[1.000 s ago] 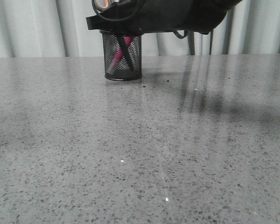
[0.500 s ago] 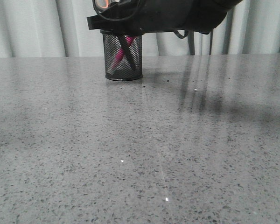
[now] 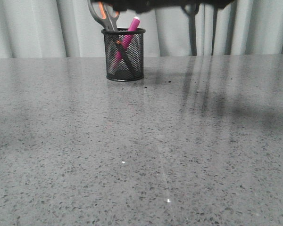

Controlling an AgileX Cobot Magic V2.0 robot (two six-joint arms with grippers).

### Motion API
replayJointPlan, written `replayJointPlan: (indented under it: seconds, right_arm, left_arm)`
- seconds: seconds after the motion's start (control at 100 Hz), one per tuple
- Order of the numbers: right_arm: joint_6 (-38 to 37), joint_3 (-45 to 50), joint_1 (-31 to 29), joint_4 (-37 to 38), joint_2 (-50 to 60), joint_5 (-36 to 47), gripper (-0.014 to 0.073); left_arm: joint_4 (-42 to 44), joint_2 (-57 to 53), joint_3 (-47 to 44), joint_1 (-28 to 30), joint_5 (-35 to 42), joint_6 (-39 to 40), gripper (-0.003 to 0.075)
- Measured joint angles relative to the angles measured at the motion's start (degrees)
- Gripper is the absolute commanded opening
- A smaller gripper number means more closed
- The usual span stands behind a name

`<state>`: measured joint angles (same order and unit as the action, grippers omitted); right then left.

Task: Put pen and scissors into bin

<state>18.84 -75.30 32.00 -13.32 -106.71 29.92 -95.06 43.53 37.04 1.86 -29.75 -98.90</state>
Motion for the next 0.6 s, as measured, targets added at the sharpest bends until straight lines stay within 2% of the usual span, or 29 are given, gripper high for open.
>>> replayJointPlan:
  seconds: [0.19,0.42,0.6]
  right_arm:
    - [4.61,10.49,-2.43,0.0,13.97,0.19,-0.0071]
    - [5.47,26.68,-9.54,-0.11,35.25,0.33,-0.0075]
    - [5.56,40.16,-14.02,-0.13,54.52,-3.54,-0.0075]
  left_arm:
    - [1.16,0.0,0.0,0.0,2.06,0.0,-0.0019]
    - [3.24,0.0,-0.39,0.0,6.36,0.0,-0.002]
    - [1.8,-1.73,-4.59,0.0,6.85,0.0,-0.002]
